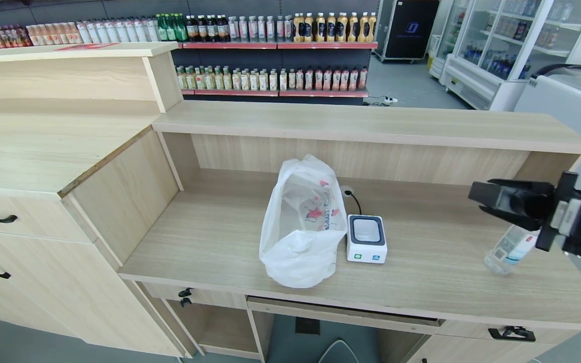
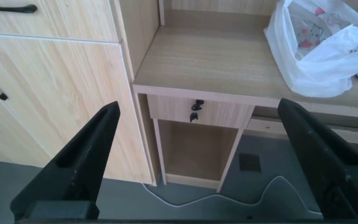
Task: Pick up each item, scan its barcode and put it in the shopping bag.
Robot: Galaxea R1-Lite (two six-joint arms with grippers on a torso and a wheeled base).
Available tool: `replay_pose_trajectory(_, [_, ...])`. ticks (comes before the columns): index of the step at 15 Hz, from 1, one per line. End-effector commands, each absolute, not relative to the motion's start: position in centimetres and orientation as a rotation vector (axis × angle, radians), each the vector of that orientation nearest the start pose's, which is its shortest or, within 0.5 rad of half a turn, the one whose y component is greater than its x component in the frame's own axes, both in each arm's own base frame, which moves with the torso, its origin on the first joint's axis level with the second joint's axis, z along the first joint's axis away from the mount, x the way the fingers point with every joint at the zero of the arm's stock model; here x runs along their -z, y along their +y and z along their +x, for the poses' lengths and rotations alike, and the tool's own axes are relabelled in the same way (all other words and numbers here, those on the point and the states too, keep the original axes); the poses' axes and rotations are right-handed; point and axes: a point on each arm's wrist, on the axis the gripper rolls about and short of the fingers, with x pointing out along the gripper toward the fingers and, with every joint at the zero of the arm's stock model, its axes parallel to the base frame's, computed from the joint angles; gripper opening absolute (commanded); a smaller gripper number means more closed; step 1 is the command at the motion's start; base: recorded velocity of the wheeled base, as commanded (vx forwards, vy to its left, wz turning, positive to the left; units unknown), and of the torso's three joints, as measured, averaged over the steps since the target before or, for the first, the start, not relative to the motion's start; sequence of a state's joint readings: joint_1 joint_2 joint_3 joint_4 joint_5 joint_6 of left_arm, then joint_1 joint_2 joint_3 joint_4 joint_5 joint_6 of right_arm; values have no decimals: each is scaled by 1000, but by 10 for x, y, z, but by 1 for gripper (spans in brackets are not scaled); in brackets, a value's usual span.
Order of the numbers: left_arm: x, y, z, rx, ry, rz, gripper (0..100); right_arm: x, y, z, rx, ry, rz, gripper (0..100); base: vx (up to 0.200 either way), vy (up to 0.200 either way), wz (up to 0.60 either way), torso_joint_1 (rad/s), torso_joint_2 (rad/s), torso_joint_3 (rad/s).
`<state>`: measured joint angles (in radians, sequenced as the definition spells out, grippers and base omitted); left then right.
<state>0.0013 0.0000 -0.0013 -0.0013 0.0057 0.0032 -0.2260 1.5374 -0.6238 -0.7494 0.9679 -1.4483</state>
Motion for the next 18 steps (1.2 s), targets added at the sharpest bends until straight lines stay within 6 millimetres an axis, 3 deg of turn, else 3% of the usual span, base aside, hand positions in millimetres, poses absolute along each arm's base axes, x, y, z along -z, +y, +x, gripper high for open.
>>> replay_pose_trajectory(1, [-76, 0, -23, -8, -2, 3, 100, -213, -27, 201, -692, -689, -1518, 0, 0, 0, 0, 0, 0, 0])
replay_pose_trajectory(5, [-76, 0, -23, -8, -3, 3, 100, -236, 30, 163, -648, -1193, -1791, 0, 0, 0, 0, 0, 0, 0])
replay_pose_trajectory(7, [-76, 0, -23, -8, -2, 3, 100, -250, 56, 142, -559, -1449, -1853, 0, 0, 0, 0, 0, 0, 0])
replay_pose_trajectory(8, [-76, 0, -23, -8, -2, 3, 100, -250, 56, 142, -559, -1449, -1853, 0, 0, 0, 0, 0, 0, 0])
replay_pose_trajectory(9, [-76, 0, -23, -8, -2, 3, 100, -257, 80, 133, -450, -1617, -1865, 0, 0, 0, 0, 0, 0, 0])
replay_pose_trajectory(13, [-76, 0, -23, -8, -2, 3, 100, -261, 115, 127, -315, -1733, -1789, 0, 0, 0, 0, 0, 0, 0])
replay_pose_trajectory(18, [-76, 0, -23, -8, -3, 3, 100, -247, 141, 108, -336, -1824, -1760, 0, 0, 0, 0, 0, 0, 0])
